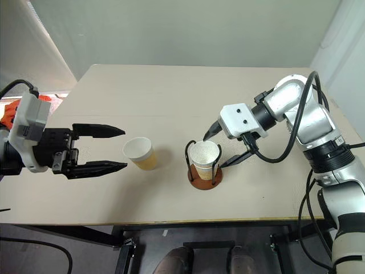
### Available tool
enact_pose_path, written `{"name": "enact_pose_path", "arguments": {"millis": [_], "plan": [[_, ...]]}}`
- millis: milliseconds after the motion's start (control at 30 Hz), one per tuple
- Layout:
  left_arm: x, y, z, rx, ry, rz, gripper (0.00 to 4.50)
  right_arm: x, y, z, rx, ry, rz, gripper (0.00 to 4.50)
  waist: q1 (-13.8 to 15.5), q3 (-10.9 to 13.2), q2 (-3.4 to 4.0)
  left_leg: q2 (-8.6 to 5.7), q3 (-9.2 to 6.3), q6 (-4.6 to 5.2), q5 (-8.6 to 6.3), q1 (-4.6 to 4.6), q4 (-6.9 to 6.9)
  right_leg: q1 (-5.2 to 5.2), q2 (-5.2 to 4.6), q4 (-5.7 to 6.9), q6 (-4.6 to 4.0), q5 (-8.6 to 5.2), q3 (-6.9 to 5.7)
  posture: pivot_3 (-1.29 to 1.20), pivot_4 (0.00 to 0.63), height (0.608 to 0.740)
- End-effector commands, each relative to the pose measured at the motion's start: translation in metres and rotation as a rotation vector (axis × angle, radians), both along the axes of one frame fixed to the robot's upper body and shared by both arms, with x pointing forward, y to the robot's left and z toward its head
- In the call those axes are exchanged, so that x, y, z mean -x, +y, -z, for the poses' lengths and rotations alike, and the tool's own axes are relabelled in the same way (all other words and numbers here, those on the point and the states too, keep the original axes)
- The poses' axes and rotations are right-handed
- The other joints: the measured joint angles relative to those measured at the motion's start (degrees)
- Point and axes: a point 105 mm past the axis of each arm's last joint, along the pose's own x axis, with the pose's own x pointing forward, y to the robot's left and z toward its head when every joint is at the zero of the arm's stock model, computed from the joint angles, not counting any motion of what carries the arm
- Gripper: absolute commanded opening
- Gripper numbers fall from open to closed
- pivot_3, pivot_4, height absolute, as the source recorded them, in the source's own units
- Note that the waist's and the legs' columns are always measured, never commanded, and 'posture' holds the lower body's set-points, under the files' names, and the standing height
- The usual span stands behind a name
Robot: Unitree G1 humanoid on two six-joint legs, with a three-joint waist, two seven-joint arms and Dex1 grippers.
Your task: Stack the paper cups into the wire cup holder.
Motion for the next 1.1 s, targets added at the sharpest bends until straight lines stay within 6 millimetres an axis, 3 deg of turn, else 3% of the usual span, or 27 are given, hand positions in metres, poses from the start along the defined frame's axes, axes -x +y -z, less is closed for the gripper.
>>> {"name": "enact_pose_path", "arguments": {"millis": [33,167,300,400,500,767,867,1100], "plan": [[-0.009,0.015,-0.001,-0.140,-0.041,-0.047,4.50,0.007,0.003,-0.028,-0.109,-0.031,-0.021,4.47,0.0,0.0,0.00,0.00,0.00,0.00,0.00,0.00,0.00,0.00,0.00,0.00,0.00,0.00,0.00,0.00,0.150,0.740],[-0.022,0.031,0.015,-0.313,-0.026,-0.069,4.50,0.001,0.013,-0.056,-0.339,0.046,0.054,4.47,0.0,0.0,0.00,0.03,-0.01,-0.02,0.00,0.03,-0.02,-0.02,0.04,0.01,-0.13,-0.07,0.03,0.00,0.150,0.740],[-0.034,0.028,0.031,-0.419,-0.025,-0.033,4.50,-0.006,0.022,-0.068,-0.532,0.127,0.161,4.47,0.1,0.0,-0.02,0.03,-0.04,-0.05,-0.02,-0.05,-0.03,-0.12,0.05,0.02,-0.34,-0.20,0.03,0.00,0.150,0.740],[-0.042,0.024,0.039,-0.462,-0.027,-0.009,4.50,-0.001,0.023,-0.062,-0.554,0.145,0.191,4.47,0.4,-0.1,-0.12,0.01,-0.07,-0.04,-0.06,-0.30,-0.02,-0.30,0.04,0.01,-0.38,-0.22,0.00,0.00,0.150,0.740],[-0.053,0.023,0.059,-0.547,-0.017,0.009,4.50,-0.002,0.021,-0.059,-0.575,0.140,0.242,4.47,0.4,-0.1,-0.12,0.01,-0.06,-0.15,-0.11,-0.43,0.02,-0.41,0.03,0.02,-0.37,-0.20,-0.01,0.00,0.150,0.740],[-0.077,0.019,0.089,-0.688,-0.044,0.055,4.50,-0.001,0.015,-0.056,-0.589,0.117,0.319,4.47,0.4,-0.1,-0.18,0.06,-0.05,-0.55,-0.03,-0.48,0.02,-0.45,0.03,-0.03,0.23,-0.03,-0.02,0.00,0.150,0.740],[-0.089,0.020,0.089,-0.716,-0.074,0.041,3.91,-0.001,0.011,-0.055,-0.585,0.100,0.345,4.50,0.4,-0.1,-0.18,0.06,-0.05,-0.43,-0.02,-0.47,0.03,-0.45,0.02,-0.03,0.36,0.05,-0.02,0.00,0.150,0.740],[-0.087,0.011,0.083,-0.657,-0.051,0.106,1.47,-0.004,-0.010,-0.057,-0.554,0.028,0.416,4.50,0.4,-0.1,-0.19,0.04,-0.06,0.03,-0.04,-0.46,0.07,-0.40,0.02,-0.02,0.60,0.23,-0.01,0.00,0.150,0.740]]}}
